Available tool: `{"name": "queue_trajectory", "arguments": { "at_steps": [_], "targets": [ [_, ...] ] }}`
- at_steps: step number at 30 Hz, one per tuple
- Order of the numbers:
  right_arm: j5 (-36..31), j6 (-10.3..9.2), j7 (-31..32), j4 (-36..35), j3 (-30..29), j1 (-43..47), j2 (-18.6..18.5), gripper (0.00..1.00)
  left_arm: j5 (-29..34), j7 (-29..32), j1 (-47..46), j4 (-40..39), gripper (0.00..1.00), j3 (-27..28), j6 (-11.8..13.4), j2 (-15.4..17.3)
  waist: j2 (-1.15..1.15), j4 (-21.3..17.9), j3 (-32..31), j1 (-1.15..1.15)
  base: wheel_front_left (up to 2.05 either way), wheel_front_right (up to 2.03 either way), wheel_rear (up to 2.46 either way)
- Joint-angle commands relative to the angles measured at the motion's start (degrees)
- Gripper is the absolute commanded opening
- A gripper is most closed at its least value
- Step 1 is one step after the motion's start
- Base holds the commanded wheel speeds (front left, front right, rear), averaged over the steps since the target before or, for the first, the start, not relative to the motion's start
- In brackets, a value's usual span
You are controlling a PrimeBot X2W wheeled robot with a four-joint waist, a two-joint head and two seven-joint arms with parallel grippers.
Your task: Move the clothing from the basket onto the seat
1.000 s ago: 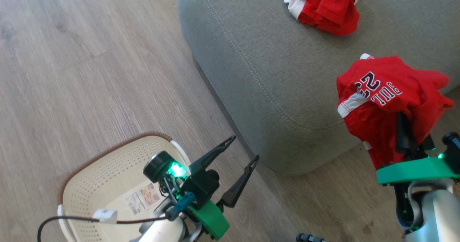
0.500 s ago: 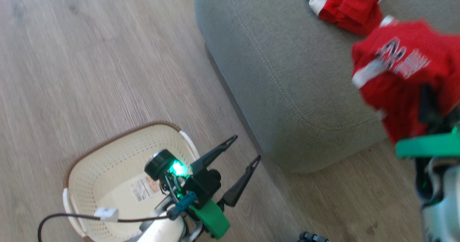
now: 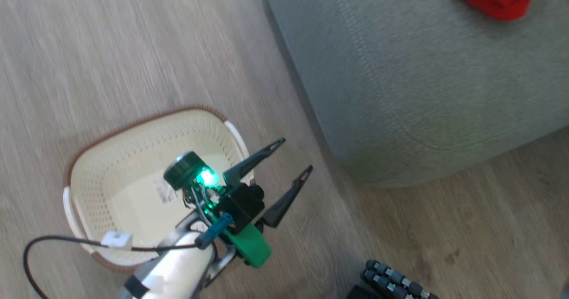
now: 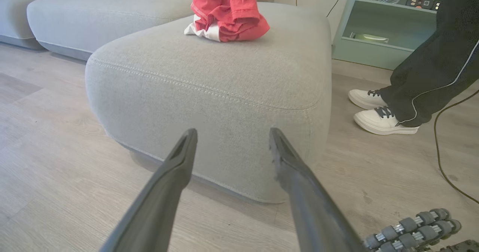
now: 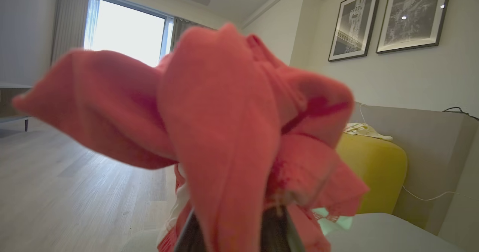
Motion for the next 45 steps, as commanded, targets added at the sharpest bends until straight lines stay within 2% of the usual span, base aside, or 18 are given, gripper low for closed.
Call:
{"name": "queue_trajectory", "arguments": {
  "at_steps": [1, 7, 15, 20, 26, 33, 45],
  "targets": [
    [0.5, -0.02, -0.4, -0.5, -0.1, -4.1, -2.0, 0.0, 0.1, -0.3, -1.9, -2.0, 1.0, 1.4, 0.0, 1.2, 0.0, 1.6, 3.5, -0.01, 0.0, 0.0, 0.0],
    [2.6, -0.02, -0.4, 6.5, -2.2, -14.6, -4.9, 0.0, -0.2, -0.3, -3.8, -1.9, 1.0, 1.4, 0.0, 3.2, 0.0, 2.8, 7.4, -0.01, 0.0, 0.0, 0.0],
    [1.2, -0.02, -0.3, 17.5, -6.7, -23.1, -8.2, 0.0, -0.3, -0.3, -5.3, -1.9, 1.0, 1.1, 0.0, 4.4, 0.0, 4.9, 10.7, -0.01, 0.0, 0.0, 0.0],
    [-2.2, -0.02, 0.4, 28.1, -11.2, -28.4, -11.0, 0.0, -0.3, -0.3, -6.0, -2.3, 1.0, 1.3, 0.0, 4.6, 0.0, 6.6, 13.3, -0.01, 0.0, 0.0, 0.0],
    [-5.4, -0.02, 2.2, 37.7, -16.5, -33.1, -11.4, 0.0, -0.1, -0.3, -6.8, -2.9, 1.0, 2.7, 0.0, 4.5, 0.0, 8.5, 15.9, -0.01, 0.0, 0.0, 0.0],
    [-10.2, -0.02, 2.9, 46.1, -21.7, -35.7, -10.0, 0.0, 0.1, -0.3, -7.6, -3.4, 1.0, 2.3, 0.0, 4.3, 0.0, 10.7, 18.3, -0.01, 0.0, 0.0, 0.0],
    [-19.1, -0.02, 0.9, 55.2, -30.2, -35.0, -8.2, 0.0, 0.0, -0.3, -8.1, -4.4, 1.0, 2.5, 0.0, 3.7, 0.0, 12.9, 19.1, -0.01, 0.0, 0.0, 0.0]
  ]
}}
